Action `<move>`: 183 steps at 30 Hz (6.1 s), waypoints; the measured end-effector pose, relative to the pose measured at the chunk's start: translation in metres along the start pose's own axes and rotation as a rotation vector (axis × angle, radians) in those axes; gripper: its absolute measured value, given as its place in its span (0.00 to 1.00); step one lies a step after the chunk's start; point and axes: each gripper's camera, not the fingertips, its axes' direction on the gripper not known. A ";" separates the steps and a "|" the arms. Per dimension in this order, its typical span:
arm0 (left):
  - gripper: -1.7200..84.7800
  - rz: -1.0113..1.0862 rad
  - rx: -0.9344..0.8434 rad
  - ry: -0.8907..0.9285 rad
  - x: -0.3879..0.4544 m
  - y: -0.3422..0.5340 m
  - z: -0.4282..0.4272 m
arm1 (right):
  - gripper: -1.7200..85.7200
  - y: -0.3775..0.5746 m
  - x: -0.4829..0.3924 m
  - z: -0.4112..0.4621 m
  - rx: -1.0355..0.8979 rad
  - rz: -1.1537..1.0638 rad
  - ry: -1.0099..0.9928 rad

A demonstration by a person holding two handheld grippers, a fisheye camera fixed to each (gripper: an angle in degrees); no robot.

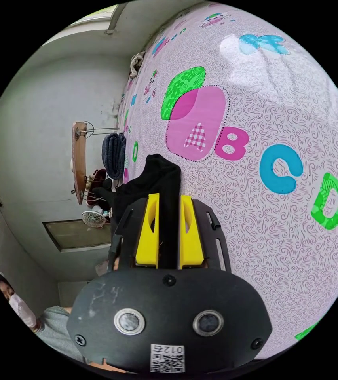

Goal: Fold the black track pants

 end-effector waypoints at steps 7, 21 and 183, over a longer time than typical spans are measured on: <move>0.12 0.043 -0.045 -0.059 0.020 -0.007 0.012 | 0.12 0.025 -0.035 0.011 0.007 0.008 -0.046; 0.04 0.051 -0.042 0.006 0.002 -0.008 0.001 | 0.03 0.062 -0.096 0.047 0.012 -0.006 -0.074; 0.03 -0.248 -0.032 0.521 -0.363 -0.005 0.075 | 0.13 0.381 0.090 -0.045 -0.038 0.248 -0.140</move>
